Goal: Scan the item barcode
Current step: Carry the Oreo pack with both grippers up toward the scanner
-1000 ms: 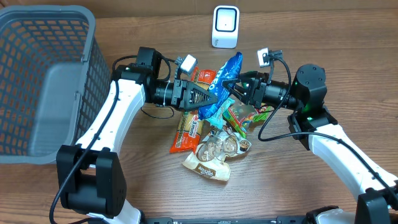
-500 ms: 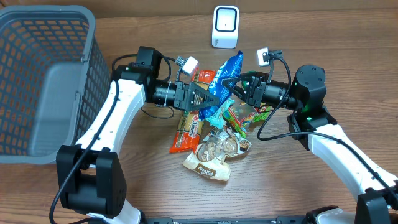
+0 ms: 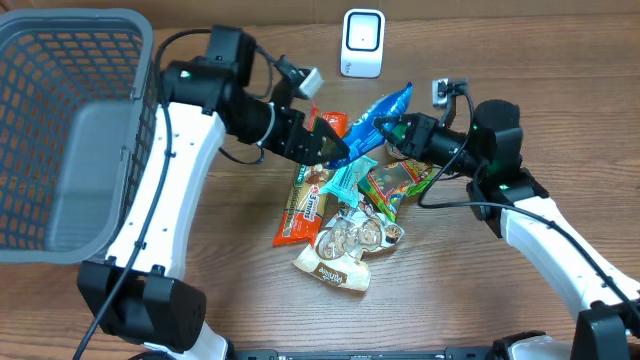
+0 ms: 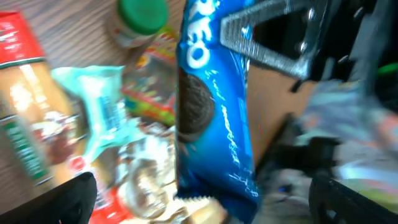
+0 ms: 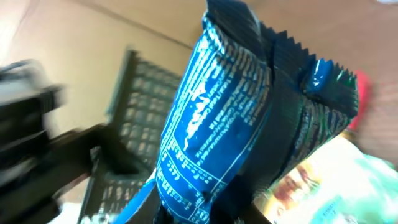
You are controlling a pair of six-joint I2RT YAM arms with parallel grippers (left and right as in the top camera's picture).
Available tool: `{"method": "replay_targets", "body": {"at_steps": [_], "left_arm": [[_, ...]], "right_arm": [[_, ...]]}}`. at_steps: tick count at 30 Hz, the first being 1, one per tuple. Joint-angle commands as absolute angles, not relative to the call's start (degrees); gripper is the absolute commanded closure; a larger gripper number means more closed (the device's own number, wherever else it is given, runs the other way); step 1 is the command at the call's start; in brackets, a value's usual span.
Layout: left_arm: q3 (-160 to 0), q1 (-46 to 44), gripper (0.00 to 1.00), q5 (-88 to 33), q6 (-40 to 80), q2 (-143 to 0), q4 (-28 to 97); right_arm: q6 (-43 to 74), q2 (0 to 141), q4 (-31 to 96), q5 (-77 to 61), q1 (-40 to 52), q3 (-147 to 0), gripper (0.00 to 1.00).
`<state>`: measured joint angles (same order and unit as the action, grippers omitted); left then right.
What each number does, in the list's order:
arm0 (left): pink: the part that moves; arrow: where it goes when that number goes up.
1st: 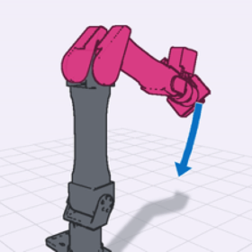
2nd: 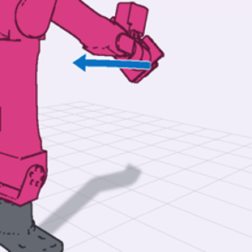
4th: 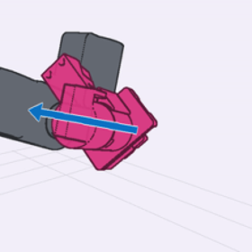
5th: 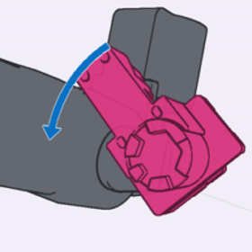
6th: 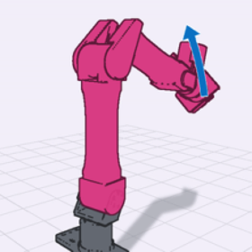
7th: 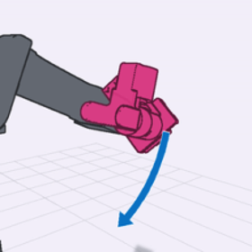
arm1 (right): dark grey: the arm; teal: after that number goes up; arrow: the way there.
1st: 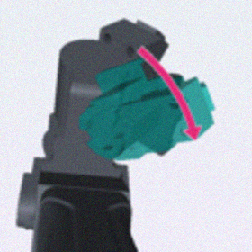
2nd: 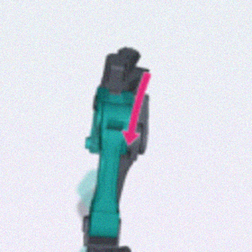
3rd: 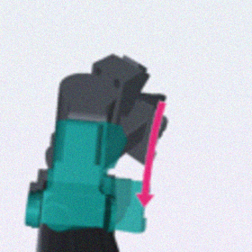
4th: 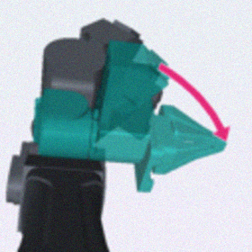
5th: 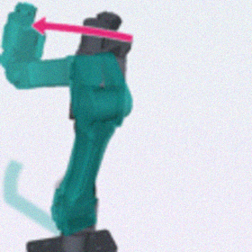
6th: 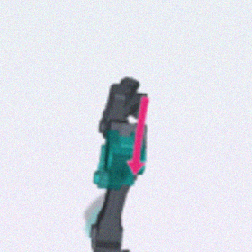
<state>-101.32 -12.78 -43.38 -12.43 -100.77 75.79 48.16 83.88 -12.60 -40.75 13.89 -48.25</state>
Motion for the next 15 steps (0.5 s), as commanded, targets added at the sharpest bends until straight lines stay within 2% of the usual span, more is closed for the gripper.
{"method": "replay_targets", "body": {"at_steps": [1, 4, 8, 10, 15], "left_arm": [[-102.91, -17.41, 0.00, -25.45, -14.17, -100.27, 76.99], [-102.91, -22.52, 0.00, -13.50, -13.85, -100.27, 77.38], [-102.91, -28.71, 0.00, 1.65, -9.78, -100.27, 76.49], [-102.91, -30.30, 0.00, 6.63, -9.61, -100.27, 76.90], [-102.91, -30.68, 0.00, 9.89, -9.58, -100.18, 77.97]], "right_arm": [[49.98, 83.72, -5.41, -33.52, 13.87, -53.71, 0.96], [49.32, 83.72, 2.68, -29.87, 14.13, -57.39, 0.96], [49.39, 83.72, 5.96, -28.93, 14.50, -60.34, 0.96], [50.15, 83.83, 9.89, -26.55, 14.33, -61.58, 0.96], [50.89, 85.47, 16.03, -24.82, 13.19, -64.07, 0.96]]}}
